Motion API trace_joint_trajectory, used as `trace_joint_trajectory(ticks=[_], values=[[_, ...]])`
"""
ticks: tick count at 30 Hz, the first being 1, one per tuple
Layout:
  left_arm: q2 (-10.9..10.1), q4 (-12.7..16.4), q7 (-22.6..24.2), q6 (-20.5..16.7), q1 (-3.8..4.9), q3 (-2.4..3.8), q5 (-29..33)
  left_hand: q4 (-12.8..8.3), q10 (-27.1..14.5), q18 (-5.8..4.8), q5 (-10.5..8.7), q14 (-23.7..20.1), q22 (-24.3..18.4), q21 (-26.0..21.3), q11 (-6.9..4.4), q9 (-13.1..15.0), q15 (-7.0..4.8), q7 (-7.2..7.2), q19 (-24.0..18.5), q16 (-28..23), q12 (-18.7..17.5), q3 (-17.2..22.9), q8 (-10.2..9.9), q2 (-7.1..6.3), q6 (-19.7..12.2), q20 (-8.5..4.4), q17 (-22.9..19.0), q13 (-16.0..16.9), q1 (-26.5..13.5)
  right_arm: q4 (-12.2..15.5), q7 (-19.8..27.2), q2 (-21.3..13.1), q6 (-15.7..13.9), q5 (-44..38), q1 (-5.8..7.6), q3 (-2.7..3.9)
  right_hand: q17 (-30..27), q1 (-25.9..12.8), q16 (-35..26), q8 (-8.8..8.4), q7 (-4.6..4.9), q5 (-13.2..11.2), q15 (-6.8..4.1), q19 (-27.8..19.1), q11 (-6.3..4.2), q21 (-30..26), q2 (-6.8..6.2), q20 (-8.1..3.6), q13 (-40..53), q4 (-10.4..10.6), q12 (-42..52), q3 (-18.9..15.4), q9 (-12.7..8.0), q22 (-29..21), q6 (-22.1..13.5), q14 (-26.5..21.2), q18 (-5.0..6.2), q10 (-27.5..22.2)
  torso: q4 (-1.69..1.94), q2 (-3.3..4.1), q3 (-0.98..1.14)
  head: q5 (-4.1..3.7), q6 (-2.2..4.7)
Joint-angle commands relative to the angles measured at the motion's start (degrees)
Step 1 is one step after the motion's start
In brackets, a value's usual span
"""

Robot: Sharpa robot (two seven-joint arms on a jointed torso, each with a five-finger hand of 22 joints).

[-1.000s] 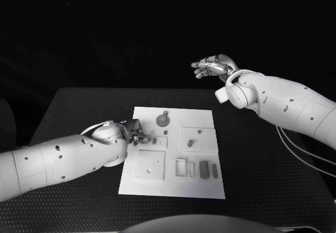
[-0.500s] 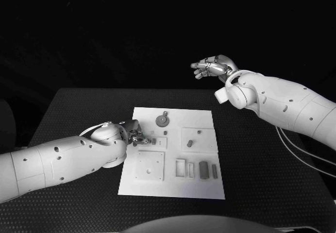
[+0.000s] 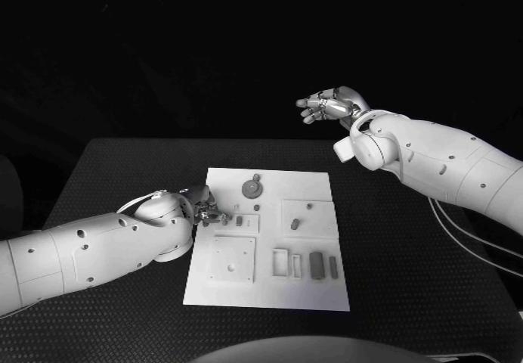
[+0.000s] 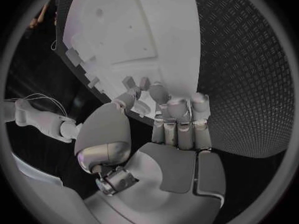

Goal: Assemble the parts on the task board

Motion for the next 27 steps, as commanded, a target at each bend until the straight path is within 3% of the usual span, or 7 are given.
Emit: trace_joint_trajectory(ticks=[1,7,12,20,22,24,27], values=[[-0.12,-0.04,-0.45,-0.61,0.14,0.18,0.13,0.35,0.14,-0.09,-0.15,-0.46,-0.03,-0.22,-0.03,0.14,0.09,0.1,-0.57,-0.17,-0.08,0.02,0.36,-0.83,-0.3,-7.59,-0.09,-0.07,0.15,-0.03,0.39,0.0,0.82,-0.04,-0.07,0.02,0.08,-0.09,-0.23,0.3,1.93,0.3,0.38,-0.25,0.13,-0.2,0.23,0.34,-0.09,0.22,-0.22,-0.07,-0.08,0.07,-0.51,-0.22,0.57,0.29,-0.01,0.02,-0.04,-0.01,0.02],[-0.24,0.09,0.29,-2.14,0.15,1.38,1.14,0.67,0.1,-0.1,-0.2,-0.53,-0.01,-0.22,0.01,0.16,0.14,0.14,-0.66,-0.14,-0.06,-0.09,0.38,-1.35,-0.38,-7.57,-0.11,-0.07,0.35,0.01,0.4,0.04,0.82,-0.04,-0.15,0.02,0.08,-0.09,-0.24,0.29,1.94,0.3,0.38,-0.26,0.13,-0.21,0.22,0.35,-0.09,0.22,-0.23,-0.08,-0.09,0.08,-0.52,-0.23,0.57,0.28,0.03,0.0,-0.04,-0.1,0.12],[-0.59,0.26,4.41,-7.91,0.15,2.7,8.12,1.9,-0.84,-0.19,-0.41,-1.23,-0.1,-0.51,0.49,-0.14,0.53,0.66,-1.08,-0.68,-0.63,-0.83,-0.56,-2.93,-2.38,-7.44,-0.41,-0.31,-0.67,-0.03,0.4,0.07,0.81,-0.04,-0.16,0.02,0.08,-0.11,-0.24,0.29,1.95,0.3,0.38,-0.27,0.13,-0.22,0.22,0.35,-0.09,0.23,-0.23,-0.09,-0.1,0.08,-0.53,-0.23,0.56,0.27,0.02,-0.02,0.01,-0.08,0.22],[0.15,-0.84,18.54,-17.33,0.16,3.54,13.97,1.96,-11.75,-2.44,-0.47,-11.24,-1.55,-6.55,4.53,-1.12,5.02,4.57,-10.2,-7.53,-7.56,-2.58,-3.47,-2.93,-9.13,-4.06,-3.88,-3.18,1.61,-0.28,0.4,0.18,0.87,-0.04,-0.2,0.02,0.08,-0.14,-0.26,0.29,1.96,0.29,0.39,-0.27,0.14,-0.24,0.22,0.36,-0.09,0.26,-0.24,-0.11,-0.11,0.09,-0.55,-0.24,0.56,0.26,-0.05,0.04,0.04,-0.27,0.82],[0.75,-1.51,20.84,-16.73,0.17,3.56,12.29,-1.18,-14.48,-2.88,-0.39,-13.89,-1.84,-7.91,5.37,-1.25,6.03,5.21,-12.23,-9.38,-9.74,-1.58,-3.53,-1.66,-9.45,-3.15,-4.79,-4.21,6.62,-0.32,0.4,0.18,0.87,-0.04,-0.2,0.02,0.08,-0.14,-0.26,0.29,1.96,0.29,0.39,-0.27,0.14,-0.24,0.23,0.36,-0.09,0.27,-0.24,-0.11,-0.11,0.1,-0.56,-0.24,0.56,0.26,-0.05,0.03,0.05,-0.34,1.02],[1.6,-2.35,22.21,-15.12,0.25,3.57,9.51,-7.88,-15.95,-3.7,3.99,-15.06,-2.13,-9.33,6.76,-2.41,7.77,6.21,-13.83,-10.86,-13.09,-0.8,-4.15,1.9,-10.4,-1.39,-5.78,-6.16,14.23,-0.37,0.39,0.26,0.92,-0.04,-0.2,0.02,0.08,-0.14,-0.26,0.29,1.96,0.29,0.39,-0.27,0.14,-0.25,0.24,0.36,-0.1,0.27,-0.24,-0.11,-0.11,0.1,-0.56,-0.25,0.56,0.26,-0.06,0.03,0.05,-0.37,1.19],[3.58,-4.05,21.63,-13.02,0.23,3.47,-2.89,-13.59,-17.17,-4.07,7.01,-17.24,-2.5,-11.1,8.27,-3.89,9.27,6.47,-15.64,-13.21,-18.63,0.16,-4.51,3.31,-10.58,0.0,-7.11,-9.4,18.76,-0.35,0.36,0.17,0.95,-0.04,-0.2,0.02,0.08,-0.13,-0.26,0.29,1.96,0.29,0.39,-0.27,0.14,-0.25,0.26,0.36,-0.09,0.27,-0.24,-0.1,-0.12,0.1,-0.56,-0.25,0.56,0.25,-0.05,0.04,0.04,-0.42,1.42]])
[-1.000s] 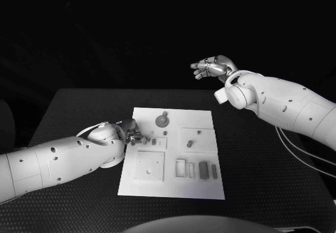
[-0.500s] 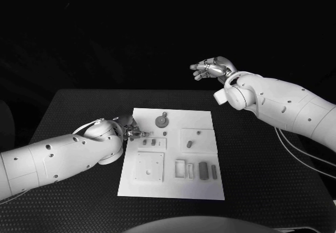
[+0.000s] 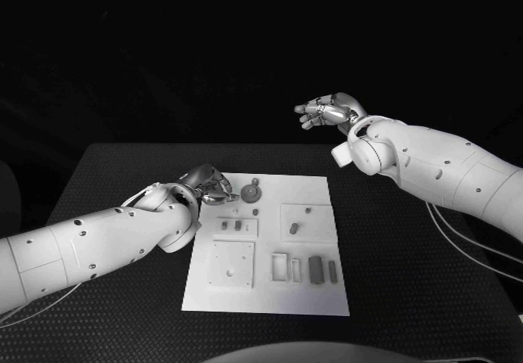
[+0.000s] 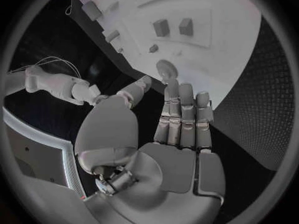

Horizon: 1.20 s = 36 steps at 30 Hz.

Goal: Assemble the parts on the task board

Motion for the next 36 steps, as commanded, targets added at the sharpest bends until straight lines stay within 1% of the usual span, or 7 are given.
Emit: trace_joint_trajectory(ticks=[1,2,3,6,12,20,36], values=[[1.65,-1.33,5.3,0.13,0.06,-0.08,-13.3,-3.21,-0.94,-1.29,2.49,-2.21,-0.52,-1.94,1.07,-1.15,1.67,0.32,-2.44,-2.41,-4.04,1.12,-0.9,0.21,-0.75,-3.27,-1.24,-2.34,2.42,0.01,0.36,-0.01,0.87,-0.04,-0.01,0.02,0.09,-0.12,-0.26,0.29,1.81,0.29,0.24,-0.05,0.14,-0.25,0.27,0.15,-0.05,0.27,-0.24,-0.1,-0.07,0.06,-0.41,-0.09,0.56,0.26,0.01,0.03,-0.01,-0.07,0.3],[2.42,-2.02,5.83,0.29,0.05,-0.13,-14.89,-3.95,-1.02,-1.79,-0.97,-3.2,-1.07,-3.68,1.38,-1.94,2.82,-0.76,-4.44,-3.99,-6.82,1.21,-1.31,-0.31,-1.13,-2.15,-2.04,-3.86,2.56,-0.07,0.39,0.08,0.82,-0.04,-0.01,0.02,0.09,-0.12,-0.26,0.29,1.81,0.29,0.24,-0.05,0.14,-0.25,0.29,0.15,-0.05,0.27,-0.24,-0.09,-0.07,0.07,-0.41,-0.09,0.56,0.26,0.05,0.03,-0.03,-0.1,0.46],[2.9,-2.52,6.26,0.42,0.05,-0.17,-15.81,-4.3,-0.47,-1.79,-2.55,-3.07,-1.26,-4.19,1.24,-2.4,3.17,-1.55,-4.66,-4.55,-8.47,1.24,-1.34,-0.71,-0.97,-1.76,-2.36,-4.7,2.93,-0.13,0.4,0.14,0.86,-0.04,-0.01,0.02,0.09,-0.11,-0.26,0.3,1.81,0.29,0.24,-0.05,0.14,-0.25,0.3,0.14,-0.05,0.27,-0.24,-0.09,-0.07,0.07,-0.4,-0.09,0.57,0.26,0.06,0.03,-0.05,-0.1,0.52],[4.68,-3.92,7.16,2.26,0.02,-0.26,-20.47,-4.93,-0.03,-1.61,-4.77,-2.66,-1.37,-4.93,1.74,-3.63,3.49,-1.4,-4.5,-5.49,-13.28,0.49,-1.16,-1.6,0.04,-1.32,-2.78,-6.94,3.29,-0.29,0.37,0.26,0.95,-0.04,-0.04,0.01,0.09,-0.1,-0.26,0.3,1.81,0.29,0.24,-0.05,0.14,-0.26,0.32,0.14,-0.05,0.27,-0.24,-0.08,-0.08,0.07,-0.4,-0.09,0.57,0.26,-0.14,0.14,-0.07,-0.05,0.88],[6.64,-5.48,8.54,6.81,0.03,-0.29,-25.54,-6.05,0.88,-1.37,-4.83,-0.72,-1.1,-5.05,1.86,-6.01,2.69,-1.64,-2.99,-4.83,-18.47,-0.23,-1.96,-1.44,-0.71,-1.83,-2.3,-10.12,4.9,-0.38,0.35,0.47,0.99,-0.04,-0.1,0.01,0.09,-0.07,-0.27,0.31,1.81,0.28,0.22,-0.05,0.14,-0.27,0.36,0.14,-0.05,0.27,-0.24,-0.07,-0.08,0.08,-0.4,-0.09,0.57,0.26,-0.12,0.05,0.04,-0.12,0.97],[8.5,-7.63,11.65,13.39,0.02,-0.26,-27.66,-6.73,1.57,-1.63,-3.46,0.92,-0.41,-4.57,1.49,-7.68,1.46,-2.05,-1.57,-2.01,-21.46,-0.25,-1.86,-0.67,-0.59,-2.88,-0.82,-11.94,6.68,-0.5,0.35,0.84,1.09,-0.04,-0.12,0.01,0.1,-0.06,-0.27,0.31,1.81,0.27,0.22,-0.06,0.14,-0.28,0.4,0.15,-0.05,0.28,-0.24,-0.06,-0.09,0.09,-0.4,-0.09,0.57,0.26,-0.08,0.06,-0.01,-0.3,1.05],[11.51,-11.02,13.53,15.7,-0.32,-0.27,-27.6,-6.82,3.01,-2.0,-2.84,2.02,0.49,-4.24,1.1,-9.09,0.62,-2.21,-0.63,1.82,-23.56,-0.96,-1.33,0.95,-0.32,-3.89,0.72,-13.25,6.44,-0.27,0.38,1.08,1.1,-0.04,-0.15,0.01,0.1,-0.05,-0.29,0.32,1.81,0.24,0.22,-0.07,0.15,-0.31,0.45,0.16,-0.05,0.28,-0.24,-0.07,-0.11,0.12,-0.4,-0.09,0.58,0.25,-0.01,0.08,0.04,-0.71,0.79]])
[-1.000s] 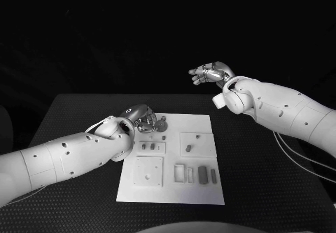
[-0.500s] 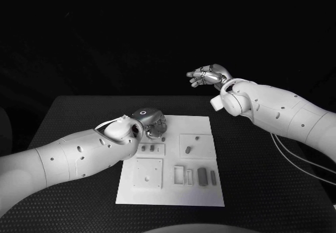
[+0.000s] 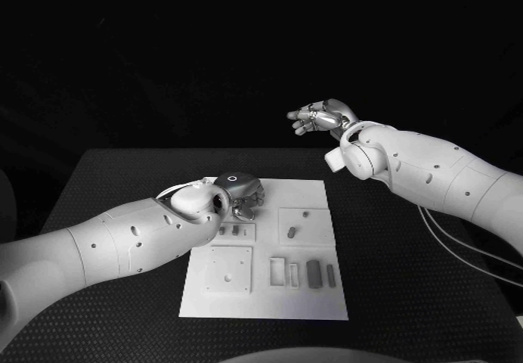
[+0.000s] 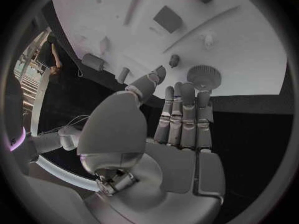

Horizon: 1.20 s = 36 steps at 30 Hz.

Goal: Assemble the parts on the task board

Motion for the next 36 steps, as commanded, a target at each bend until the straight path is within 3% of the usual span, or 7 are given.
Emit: trace_joint_trajectory(ticks=[1,10,16,22,36], values=[[0.59,-0.78,1.38,2.07,-0.21,-0.01,-0.79,-0.17,0.27,-0.69,0.32,0.46,0.12,0.24,0.1,-0.18,0.1,-0.26,0.34,0.48,-0.57,-0.14,0.21,0.65,-0.02,-4.16,0.11,-0.18,0.18,0.14,0.4,0.06,0.89,-0.04,-0.02,0.01,0.06,-0.05,-0.29,0.33,1.84,0.24,0.23,-0.07,0.15,-0.32,0.45,0.17,-0.06,0.28,-0.24,-0.08,-0.07,0.08,-0.43,-0.1,0.58,0.25,0.08,-0.04,0.03,-0.19,-0.12],[1.28,-2.19,0.94,3.0,-0.54,-0.74,-0.79,-0.11,0.73,-0.62,0.43,1.51,0.78,0.75,0.07,-0.95,-0.1,-0.03,1.21,3.37,-1.69,-0.36,0.48,1.08,-0.03,-4.51,1.02,-1.07,0.17,0.41,0.41,-0.07,0.79,-0.04,-0.02,0.01,0.07,-0.05,-0.29,0.33,1.84,0.23,0.23,-0.07,0.15,-0.33,0.46,0.17,-0.06,0.29,-0.24,-0.09,-0.08,0.1,-0.44,-0.1,0.58,0.25,0.04,0.0,0.03,-0.38,-0.32],[1.88,-3.96,1.4,1.07,-0.93,-0.84,-0.78,-0.05,0.87,-0.52,0.45,1.65,1.07,1.0,0.06,-1.26,-0.14,0.03,1.59,4.42,-2.02,-0.41,0.54,1.19,-0.16,-4.59,1.29,-1.38,0.13,0.52,0.41,-0.15,0.81,-0.04,-0.01,0.01,0.07,-0.05,-0.3,0.34,1.84,0.23,0.23,-0.07,0.15,-0.34,0.46,0.18,-0.06,0.29,-0.24,-0.1,-0.09,0.11,-0.44,-0.11,0.58,0.24,0.13,-0.03,-0.02,-0.51,-0.46],[2.37,-5.34,1.96,1.03,-1.45,-1.38,-0.1,0.24,0.83,-0.47,0.37,1.44,1.21,0.97,0.21,-1.59,-0.02,0.21,1.68,4.8,-2.26,-0.48,0.5,1.35,-0.47,-4.53,1.22,-1.69,-0.54,0.52,0.42,-0.05,0.82,-0.04,-0.01,0.02,0.07,-0.05,-0.31,0.35,1.84,0.22,0.23,-0.07,0.15,-0.36,0.47,0.18,-0.06,0.3,-0.24,-0.1,-0.1,0.13,-0.44,-0.11,0.59,0.24,0.03,-0.07,0.03,-0.55,-0.54],[2.8,-5.71,2.42,1.64,-1.78,-1.45,0.37,0.32,2.79,0.06,0.39,2.87,1.82,1.69,-0.04,-2.02,-0.29,0.45,2.9,6.92,-1.7,-0.31,1.07,2.49,-0.07,-4.73,1.5,-1.77,-0.69,0.53,0.42,-0.03,0.85,-0.04,-0.01,0.02,0.08,-0.06,-0.31,0.36,1.84,0.22,0.22,-0.07,0.15,-0.37,0.48,0.19,-0.06,0.32,-0.24,-0.12,-0.11,0.14,-0.43,-0.11,0.59,0.25,0.13,-0.1,0.08,-0.75,-0.62]])
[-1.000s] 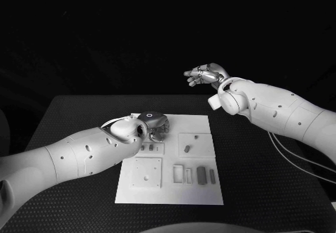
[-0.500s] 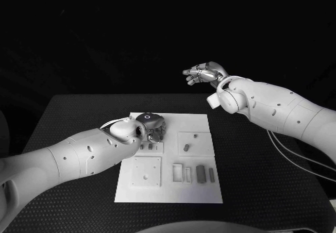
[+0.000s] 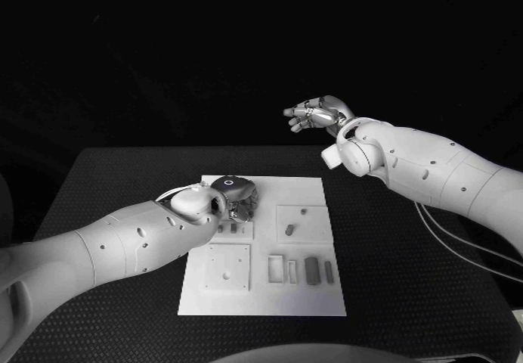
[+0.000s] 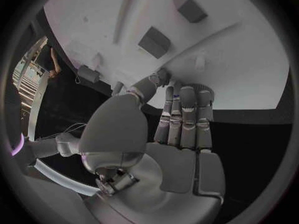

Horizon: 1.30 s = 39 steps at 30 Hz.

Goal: Assemble the parts on the task board

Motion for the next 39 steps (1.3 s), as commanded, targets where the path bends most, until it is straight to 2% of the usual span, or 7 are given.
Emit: trace_joint_trajectory(ticks=[1,10,17,28,33,39], values=[[0.3,0.13,1.02,1.07,-0.34,-0.17,0.53,0.13,0.78,0.08,0.12,0.75,0.17,0.42,-0.15,-0.08,0.06,0.23,0.64,0.57,0.39,-0.1,0.33,0.89,0.17,-4.25,0.15,0.09,-0.25,0.08,0.43,0.07,0.8,-0.04,-0.01,0.01,0.09,-0.06,-0.31,0.36,1.85,0.22,0.25,-0.07,0.15,-0.37,0.48,0.19,-0.07,0.32,-0.24,-0.12,-0.06,0.06,-0.44,-0.13,0.59,0.25,0.03,0.0,0.02,-0.02,-0.02],[0.35,0.52,1.96,4.22,-0.4,-0.17,0.9,-0.09,2.9,0.39,-0.33,1.7,0.75,1.02,-0.61,-0.36,-0.44,0.2,1.44,2.41,0.78,-0.22,1.37,1.71,1.61,-4.61,0.27,0.24,-0.61,0.04,0.45,0.14,0.83,-0.04,-0.01,0.01,0.1,-0.09,-0.32,0.37,1.85,0.2,0.24,-0.07,0.15,-0.39,0.5,0.2,-0.07,0.35,-0.24,-0.13,-0.07,0.07,-0.43,-0.13,0.59,0.25,0.04,0.0,-0.04,-0.12,-0.13],[0.3,-0.04,1.49,4.44,-0.4,-0.18,0.91,-0.35,4.91,0.48,-0.32,2.03,0.97,1.16,-0.73,-0.54,-0.58,0.67,1.68,3.1,1.19,-0.15,2.29,2.59,3.29,-4.81,0.01,0.44,-0.6,0.09,0.46,0.13,0.83,-0.04,-0.01,0.01,0.1,-0.1,-0.32,0.38,1.85,0.2,0.24,-0.07,0.15,-0.4,0.51,0.2,-0.07,0.36,-0.24,-0.14,-0.08,0.08,-0.43,-0.13,0.59,0.25,0.08,-0.01,-0.06,-0.23,-0.2],[0.56,-0.66,0.6,2.73,-0.4,-0.24,0.54,-0.58,6.69,0.83,0.51,2.77,0.89,1.32,-0.87,-0.9,-0.74,1.2,2.66,3.47,1.34,1.06,2.86,3.7,4.37,-4.99,-0.55,0.57,1.91,0.01,0.48,0.21,0.84,-0.04,-0.01,0.01,0.11,-0.11,-0.33,0.39,1.84,0.19,0.24,-0.07,0.15,-0.42,0.51,0.2,-0.07,0.37,-0.24,-0.15,-0.09,0.1,-0.43,-0.13,0.6,0.25,0.03,0.02,-0.06,-0.27,-0.23],[0.47,-0.47,0.85,0.95,-0.42,-0.28,0.51,-0.56,8.09,1.02,0.75,3.92,0.7,1.42,-1.24,-0.89,-1.11,0.81,3.79,3.66,1.74,1.29,3.55,4.73,5.52,-5.22,-0.94,0.85,2.84,0.04,0.49,0.24,0.85,-0.04,-0.01,0.01,0.11,-0.12,-0.34,0.39,1.84,0.2,0.24,-0.07,0.15,-0.43,0.51,0.21,-0.07,0.38,-0.24,-0.16,-0.1,0.11,-0.43,-0.13,0.6,0.25,0.02,-0.01,-0.03,-0.24,-0.2],[-0.05,0.32,1.76,-1.67,-0.62,-0.24,2.04,-0.59,9.19,1.23,0.82,5.01,0.69,1.73,-1.67,-0.92,-1.54,0.44,4.87,3.95,2.01,1.22,4.04,4.92,6.41,-5.58,-1.17,1.09,2.97,0.1,0.5,0.17,0.77,-0.04,-0.01,0.01,0.11,-0.12,-0.34,0.39,1.84,0.2,0.23,-0.08,0.15,-0.44,0.51,0.21,-0.07,0.38,-0.24,-0.17,-0.1,0.12,-0.43,-0.13,0.61,0.25,0.11,-0.04,-0.05,-0.19,-0.08]])
